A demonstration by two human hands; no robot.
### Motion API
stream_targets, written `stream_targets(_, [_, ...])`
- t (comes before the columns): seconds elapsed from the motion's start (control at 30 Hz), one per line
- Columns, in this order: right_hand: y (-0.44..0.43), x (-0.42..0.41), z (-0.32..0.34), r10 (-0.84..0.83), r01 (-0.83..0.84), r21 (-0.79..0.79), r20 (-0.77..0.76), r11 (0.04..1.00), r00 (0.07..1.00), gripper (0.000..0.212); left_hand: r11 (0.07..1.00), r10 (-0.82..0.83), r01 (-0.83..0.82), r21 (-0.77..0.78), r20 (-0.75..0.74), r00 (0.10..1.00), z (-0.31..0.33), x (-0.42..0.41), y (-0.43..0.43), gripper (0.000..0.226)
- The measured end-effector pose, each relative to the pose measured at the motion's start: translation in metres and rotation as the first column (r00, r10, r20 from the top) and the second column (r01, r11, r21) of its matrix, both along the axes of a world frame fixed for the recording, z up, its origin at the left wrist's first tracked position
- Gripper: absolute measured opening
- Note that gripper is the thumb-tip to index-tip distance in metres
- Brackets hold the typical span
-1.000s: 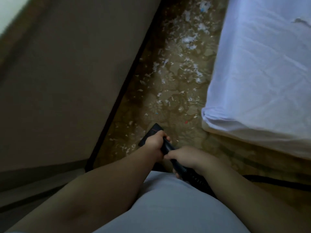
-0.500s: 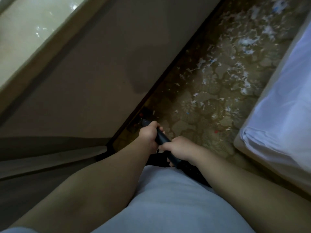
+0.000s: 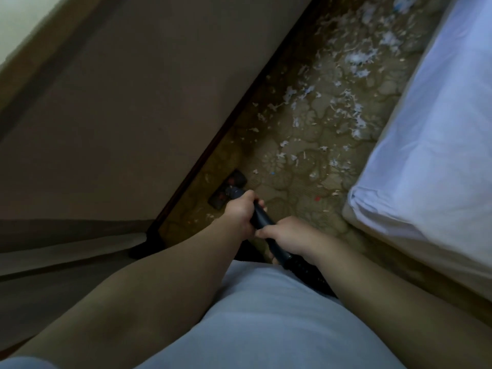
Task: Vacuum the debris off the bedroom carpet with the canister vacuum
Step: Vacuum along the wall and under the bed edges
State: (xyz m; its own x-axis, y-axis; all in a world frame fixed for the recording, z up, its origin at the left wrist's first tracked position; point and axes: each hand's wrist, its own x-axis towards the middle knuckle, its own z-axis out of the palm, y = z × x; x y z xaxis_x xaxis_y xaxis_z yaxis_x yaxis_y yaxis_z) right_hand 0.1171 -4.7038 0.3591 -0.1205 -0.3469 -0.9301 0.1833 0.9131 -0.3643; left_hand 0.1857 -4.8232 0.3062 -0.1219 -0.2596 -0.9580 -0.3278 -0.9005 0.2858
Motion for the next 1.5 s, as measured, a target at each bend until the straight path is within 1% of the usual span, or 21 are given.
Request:
stream_targets(0.1, [0.059,-0.027,0.011,-0.08,0.079,0.043,0.021,0.996,0.997,0.038,0.997,-0.08,0.081,0.014,-0.02,0.997,0.001,-0.033,0.057,0.011])
stream_targets(0.3, [0.182,-0.072,0.037,-0.185,0.183,0.143,0.003,0.973,0.983,0.035,0.966,-0.24,0.246,0.083,-0.071,0.968,0.001,-0.09,0.184,0.022])
stream_targets(0.4, [0.234,-0.086,0.044,-0.197,0.196,0.167,-0.016,0.966,0.98,0.036,0.945,-0.284,0.297,0.135,-0.108,0.953,-0.001,-0.108,0.239,0.019])
stream_targets(0.47, [0.257,-0.091,0.044,-0.189,0.191,0.172,-0.03,0.966,0.982,0.033,0.93,-0.312,0.33,0.162,-0.13,0.941,0.001,-0.115,0.265,0.014])
stream_targets(0.57, [0.277,-0.093,0.045,-0.198,0.2,0.181,-0.029,0.963,0.98,0.032,0.924,-0.314,0.337,0.183,-0.145,0.938,0.002,-0.119,0.287,0.006])
stream_targets(0.67, [0.282,-0.091,0.047,-0.177,0.176,0.181,-0.009,0.968,0.984,0.034,0.931,-0.294,0.316,0.182,-0.138,0.946,0.004,-0.114,0.292,0.013])
stream_targets(0.73, [0.276,-0.09,0.049,-0.145,0.144,0.173,-0.009,0.974,0.989,0.036,0.948,-0.248,0.27,0.17,-0.14,0.959,0.007,-0.109,0.287,0.018])
stream_targets(0.83, [0.25,-0.08,0.05,-0.075,0.076,0.155,-0.015,0.985,0.997,0.037,0.971,-0.179,0.192,0.139,-0.105,0.978,0.01,-0.093,0.262,0.027])
stream_targets(0.9, [0.224,-0.069,0.047,-0.024,0.025,0.145,-0.008,0.989,1.0,0.038,0.98,-0.136,0.148,0.134,-0.093,0.986,0.009,-0.075,0.236,0.026])
stream_targets(1.07, [0.138,-0.024,0.033,0.116,-0.114,0.116,-0.008,0.987,0.993,0.035,0.993,0.072,-0.064,0.098,-0.07,0.995,0.004,-0.014,0.159,0.023])
stream_targets(1.17, [0.078,0.017,0.025,0.186,-0.183,0.093,-0.014,0.979,0.983,0.035,0.983,0.168,-0.163,0.087,-0.052,0.984,0.0,0.034,0.105,0.019])
stream_targets(1.27, [0.02,0.059,0.019,0.257,-0.254,0.086,-0.028,0.964,0.966,0.033,0.963,0.248,-0.242,0.117,-0.039,0.968,-0.002,0.08,0.052,0.013])
stream_targets(1.4, [-0.045,0.097,0.029,0.336,-0.33,0.089,-0.057,0.94,0.94,0.028,0.933,0.335,-0.32,0.163,-0.073,0.94,0.005,0.123,-0.003,0.012])
stream_targets(1.5, [-0.079,0.115,0.038,0.438,-0.432,0.083,-0.084,0.898,0.895,0.025,0.905,0.394,-0.369,0.209,-0.087,0.915,0.011,0.148,-0.029,0.016])
